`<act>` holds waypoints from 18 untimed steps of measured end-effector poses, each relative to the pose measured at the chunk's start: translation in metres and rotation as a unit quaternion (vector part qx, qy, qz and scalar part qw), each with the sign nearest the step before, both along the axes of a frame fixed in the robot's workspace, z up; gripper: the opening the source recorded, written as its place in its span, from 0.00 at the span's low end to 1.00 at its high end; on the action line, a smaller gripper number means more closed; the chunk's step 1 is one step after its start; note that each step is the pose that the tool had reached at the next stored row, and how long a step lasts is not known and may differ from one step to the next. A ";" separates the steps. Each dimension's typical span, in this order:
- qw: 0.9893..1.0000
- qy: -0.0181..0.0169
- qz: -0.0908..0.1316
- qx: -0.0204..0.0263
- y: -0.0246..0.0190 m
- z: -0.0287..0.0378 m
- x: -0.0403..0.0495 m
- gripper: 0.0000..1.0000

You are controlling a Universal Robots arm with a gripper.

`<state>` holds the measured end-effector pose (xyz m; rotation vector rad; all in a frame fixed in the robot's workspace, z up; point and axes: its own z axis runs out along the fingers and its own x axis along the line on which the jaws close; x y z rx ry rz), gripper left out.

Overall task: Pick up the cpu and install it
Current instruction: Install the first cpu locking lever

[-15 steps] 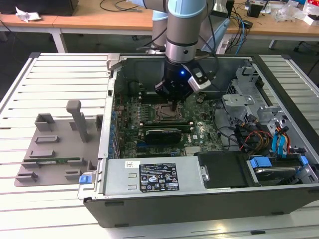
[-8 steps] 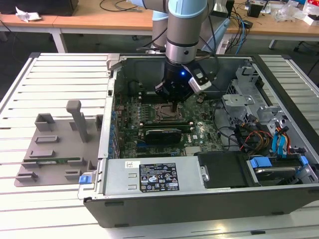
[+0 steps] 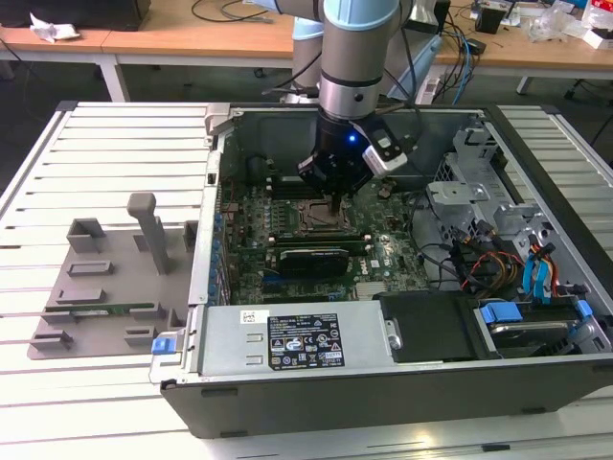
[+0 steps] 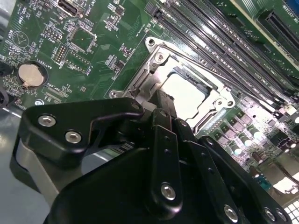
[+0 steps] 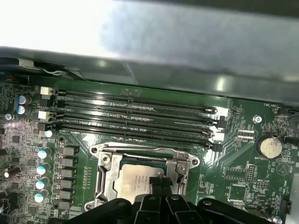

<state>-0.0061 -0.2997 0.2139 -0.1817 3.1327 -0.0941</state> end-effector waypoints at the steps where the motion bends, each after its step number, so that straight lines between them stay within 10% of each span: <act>1: 1.000 0.000 0.000 0.000 0.0000 0.0012 0.0000 0.11; 18: 1.000 0.000 0.000 0.000 0.0000 0.0191 0.0000 0.11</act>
